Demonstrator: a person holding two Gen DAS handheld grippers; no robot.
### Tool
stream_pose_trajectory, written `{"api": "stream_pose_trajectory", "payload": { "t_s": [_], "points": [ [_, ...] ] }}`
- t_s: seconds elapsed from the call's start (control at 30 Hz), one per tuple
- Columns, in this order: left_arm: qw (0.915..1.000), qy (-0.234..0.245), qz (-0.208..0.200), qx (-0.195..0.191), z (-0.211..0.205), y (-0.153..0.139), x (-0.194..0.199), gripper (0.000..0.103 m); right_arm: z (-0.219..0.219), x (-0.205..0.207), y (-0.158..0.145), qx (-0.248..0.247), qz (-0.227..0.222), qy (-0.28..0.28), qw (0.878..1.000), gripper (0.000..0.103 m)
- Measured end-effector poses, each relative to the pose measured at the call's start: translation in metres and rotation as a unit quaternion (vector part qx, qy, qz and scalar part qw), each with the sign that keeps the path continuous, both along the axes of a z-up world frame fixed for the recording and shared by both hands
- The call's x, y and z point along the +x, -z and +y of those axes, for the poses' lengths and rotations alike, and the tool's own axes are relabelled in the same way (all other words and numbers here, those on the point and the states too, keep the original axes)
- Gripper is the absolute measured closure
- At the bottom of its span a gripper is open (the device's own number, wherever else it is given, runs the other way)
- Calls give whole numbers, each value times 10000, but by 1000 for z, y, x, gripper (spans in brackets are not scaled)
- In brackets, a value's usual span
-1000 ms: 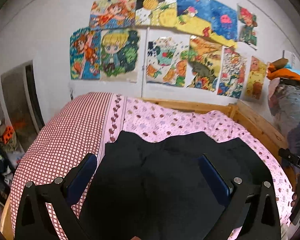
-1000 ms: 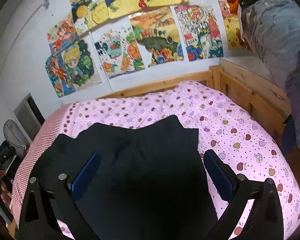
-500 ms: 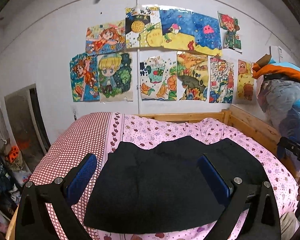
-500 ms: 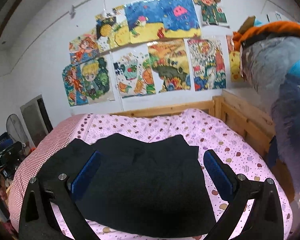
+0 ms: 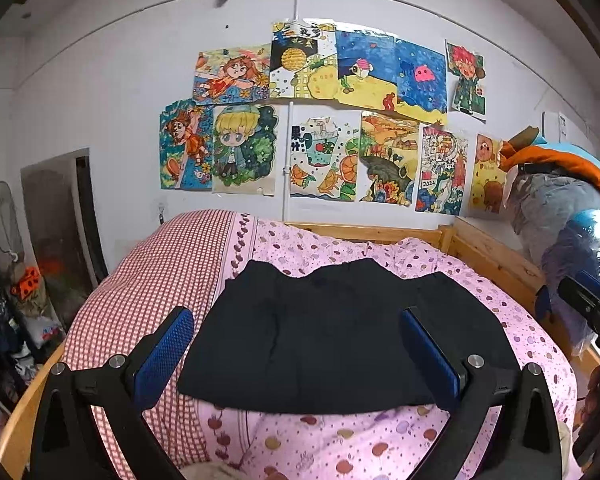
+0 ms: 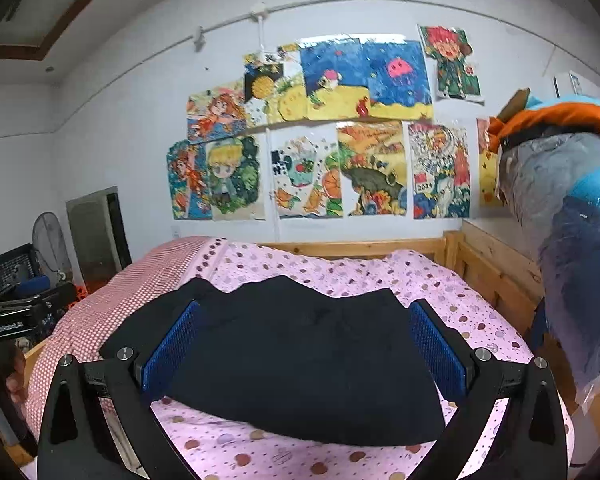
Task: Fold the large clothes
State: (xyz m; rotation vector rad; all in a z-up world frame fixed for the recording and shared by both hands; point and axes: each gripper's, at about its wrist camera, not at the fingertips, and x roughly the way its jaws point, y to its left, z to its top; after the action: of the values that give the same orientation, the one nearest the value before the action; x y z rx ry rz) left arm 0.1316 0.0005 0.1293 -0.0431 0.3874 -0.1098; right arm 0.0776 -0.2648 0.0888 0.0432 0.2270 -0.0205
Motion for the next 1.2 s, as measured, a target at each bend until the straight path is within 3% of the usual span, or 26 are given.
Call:
{"api": "stream_pose_trajectory", "payload": {
  "t_s": [0.27,0.67,1.2],
  "points": [
    [9996,-38,-250,137,1,11,-33,0,35,-33,5,-430,-139,7,9990,2],
    [9995,136,-254,150,3,24,-68,0,46,-69,24,-105,132,408,9990,2],
    [9997,173,-124,72,10,60,-90,0,53,-88,52,-310,103,614,9976,2]
  ]
}}
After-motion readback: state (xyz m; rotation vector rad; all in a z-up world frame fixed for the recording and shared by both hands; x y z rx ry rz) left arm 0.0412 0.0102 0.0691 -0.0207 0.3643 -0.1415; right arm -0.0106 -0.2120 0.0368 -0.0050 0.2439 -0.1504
